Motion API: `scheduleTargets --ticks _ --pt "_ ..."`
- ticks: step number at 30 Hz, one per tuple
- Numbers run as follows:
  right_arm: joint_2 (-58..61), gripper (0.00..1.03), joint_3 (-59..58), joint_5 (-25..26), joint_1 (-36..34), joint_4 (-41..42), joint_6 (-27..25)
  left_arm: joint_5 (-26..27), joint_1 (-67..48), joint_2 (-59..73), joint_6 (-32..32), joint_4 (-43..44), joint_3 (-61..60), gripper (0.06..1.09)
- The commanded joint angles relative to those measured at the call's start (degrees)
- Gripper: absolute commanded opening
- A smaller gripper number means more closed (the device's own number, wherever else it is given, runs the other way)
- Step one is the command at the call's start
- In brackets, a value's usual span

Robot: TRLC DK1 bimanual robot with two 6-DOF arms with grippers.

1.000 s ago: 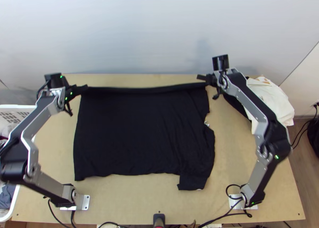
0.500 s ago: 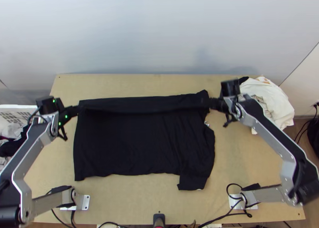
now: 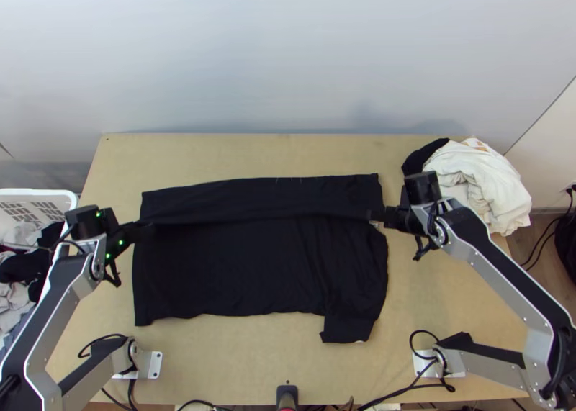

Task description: Fold the t-shirt

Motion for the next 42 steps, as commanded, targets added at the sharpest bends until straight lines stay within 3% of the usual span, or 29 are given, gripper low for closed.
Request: scheduleTargets --ticks 1,11,23,24,25,27,28,30,33,38,42 --pt "-3.6 0.03 -3.7 -1.1 1.0 -1.1 -0.1 0.2 2.5 -3.1 2.1 -0.7 -4.2 0.1" --pt "-6.8 0.03 -7.3 -2.6 1.5 -2.5 -0.3 1.8 7.8 -1.8 4.4 1.7 -5.6 0.1" --pt "-5.8 0.03 -8.9 -2.5 2.0 0.7 -0.4 2.2 6.3 3.5 2.9 5.2 -7.0 0.1" --pt "-5.8 0.06 -8.6 -2.5 2.0 0.8 -0.5 2.9 6.4 3.8 2.4 4.5 -6.8 0.1" --pt "-5.8 0.18 -8.3 -2.5 1.9 0.8 -0.6 4.0 6.4 4.0 1.9 3.3 -6.6 0.11" --pt "-6.2 0.55 -8.2 -2.5 1.7 0.7 -0.4 5.4 6.3 4.3 1.5 0.1 -6.1 0.22" --pt "-6.3 0.74 -8.1 -2.5 1.6 0.5 -0.1 6.4 6.1 4.3 1.2 -1.0 -5.9 0.3" --pt "-6.3 0.95 -7.9 -2.5 1.5 -0.1 0.0 6.7 5.3 4.0 1.1 -3.9 -5.3 0.53" --pt "-6.3 0.99 -7.1 -2.5 1.2 -0.7 -0.2 7.5 4.6 4.2 1.1 -7.6 -4.1 0.7" --pt "-6.8 0.99 -3.5 -2.5 0.9 -3.9 -0.3 9.0 5.6 1.8 2.8 -14.5 -0.8 0.7" --pt "-7.4 0.99 -0.4 -2.6 0.8 -6.8 -0.5 11.3 7.7 2.8 11.4 -27.3 4.3 0.7"
